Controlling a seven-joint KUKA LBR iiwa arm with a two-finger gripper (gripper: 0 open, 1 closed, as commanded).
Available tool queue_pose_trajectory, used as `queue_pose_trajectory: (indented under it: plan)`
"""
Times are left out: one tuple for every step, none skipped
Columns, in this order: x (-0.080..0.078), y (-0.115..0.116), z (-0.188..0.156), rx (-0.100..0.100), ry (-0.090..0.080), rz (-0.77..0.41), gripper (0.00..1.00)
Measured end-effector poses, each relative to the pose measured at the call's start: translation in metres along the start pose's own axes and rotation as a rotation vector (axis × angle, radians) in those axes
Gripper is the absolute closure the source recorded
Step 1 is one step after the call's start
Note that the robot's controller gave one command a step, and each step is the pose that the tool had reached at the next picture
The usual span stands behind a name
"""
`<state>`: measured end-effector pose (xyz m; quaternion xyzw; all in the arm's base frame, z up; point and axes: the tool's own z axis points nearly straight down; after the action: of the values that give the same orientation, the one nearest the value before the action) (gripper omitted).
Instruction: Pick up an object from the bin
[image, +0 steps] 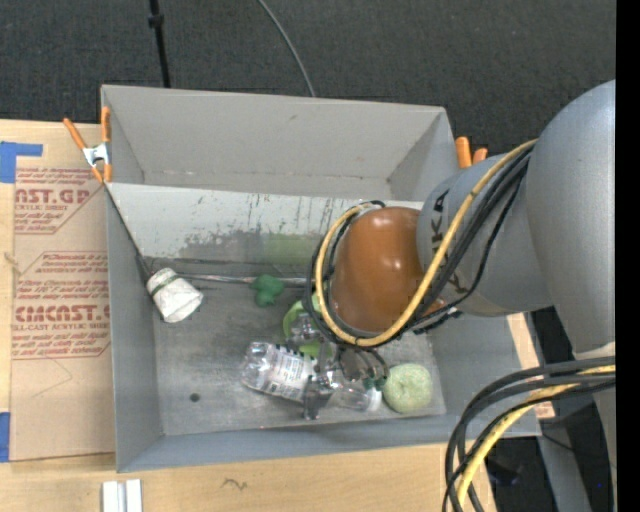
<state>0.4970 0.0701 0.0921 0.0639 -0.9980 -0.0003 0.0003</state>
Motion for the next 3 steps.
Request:
queue_pose_trajectory:
  plan:
    - [-0.0060, 0.0021, 0.0096, 0.000, -0.001, -0.036, 0.00]
    - [-0.0092, -0.0034, 0.0179, -0.003, 0.000, -0.018, 1.00]
    - [-0.0092, -0.0034, 0.0179, -0.003, 0.000, -0.017, 1.00]
